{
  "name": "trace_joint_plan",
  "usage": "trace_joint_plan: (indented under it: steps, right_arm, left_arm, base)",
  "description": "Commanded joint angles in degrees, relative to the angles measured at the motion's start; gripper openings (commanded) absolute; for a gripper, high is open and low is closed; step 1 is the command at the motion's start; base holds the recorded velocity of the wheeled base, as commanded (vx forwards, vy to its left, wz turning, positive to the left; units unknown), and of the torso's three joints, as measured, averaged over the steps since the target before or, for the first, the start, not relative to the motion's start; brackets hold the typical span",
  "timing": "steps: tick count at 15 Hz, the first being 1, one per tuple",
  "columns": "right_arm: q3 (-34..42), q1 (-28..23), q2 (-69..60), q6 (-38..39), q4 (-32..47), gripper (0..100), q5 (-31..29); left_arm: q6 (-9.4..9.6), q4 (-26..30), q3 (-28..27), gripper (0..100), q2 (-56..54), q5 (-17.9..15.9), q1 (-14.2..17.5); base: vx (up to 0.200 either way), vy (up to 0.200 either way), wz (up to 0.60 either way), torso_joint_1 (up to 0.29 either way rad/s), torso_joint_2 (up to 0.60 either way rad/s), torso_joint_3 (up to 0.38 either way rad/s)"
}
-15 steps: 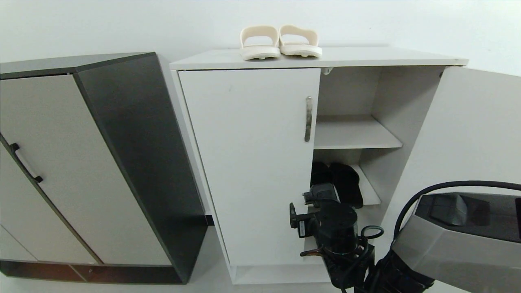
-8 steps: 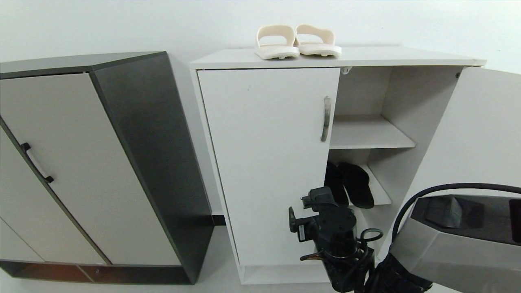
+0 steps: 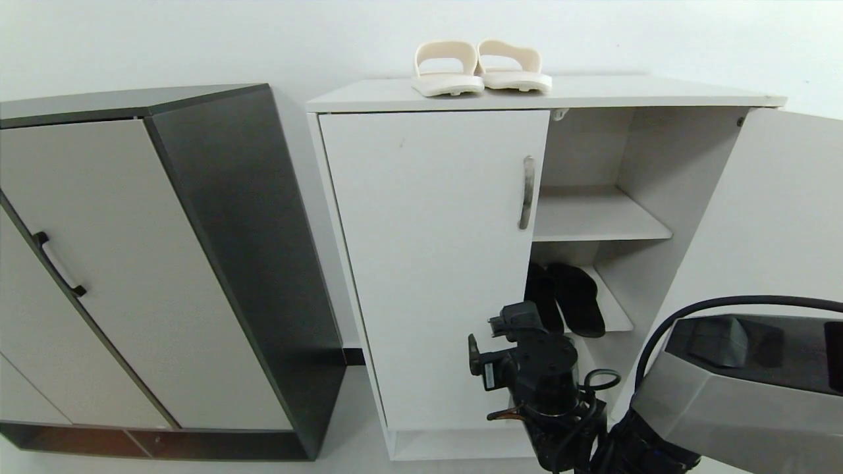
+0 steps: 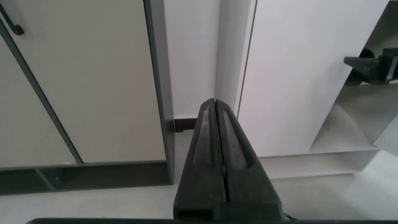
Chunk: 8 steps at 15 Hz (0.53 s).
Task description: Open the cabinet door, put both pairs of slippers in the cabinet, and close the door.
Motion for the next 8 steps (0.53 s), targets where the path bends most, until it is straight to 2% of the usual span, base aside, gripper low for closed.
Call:
trace_joint_plan:
  steps: [1,5,8]
  right_arm:
    - [0.0,0.3,0.1,-0.2,-0.1,100,0.5]
    - [2.5,0.8,-1.0,-0.6,-3.5,100,4.2]
    - [2.5,1.6,-1.7,-1.7,-3.9,100,4.4]
  left_arm:
    - [-0.08,-0.1,0.0,0,0.1,0.0,0.0]
    - [-0.08,0.0,0.0,0,0.1,0.0,0.0]
    - [-0.08,0.0,0.0,0,0.1,0.0,0.0]
  base:
    - [0.000,0.000,0.00,0.000,0.00,0.000]
    - [0.000,0.000,0.00,0.013,-0.21,-0.309]
    - [0.000,0.000,0.00,0.063,-0.55,-0.359]
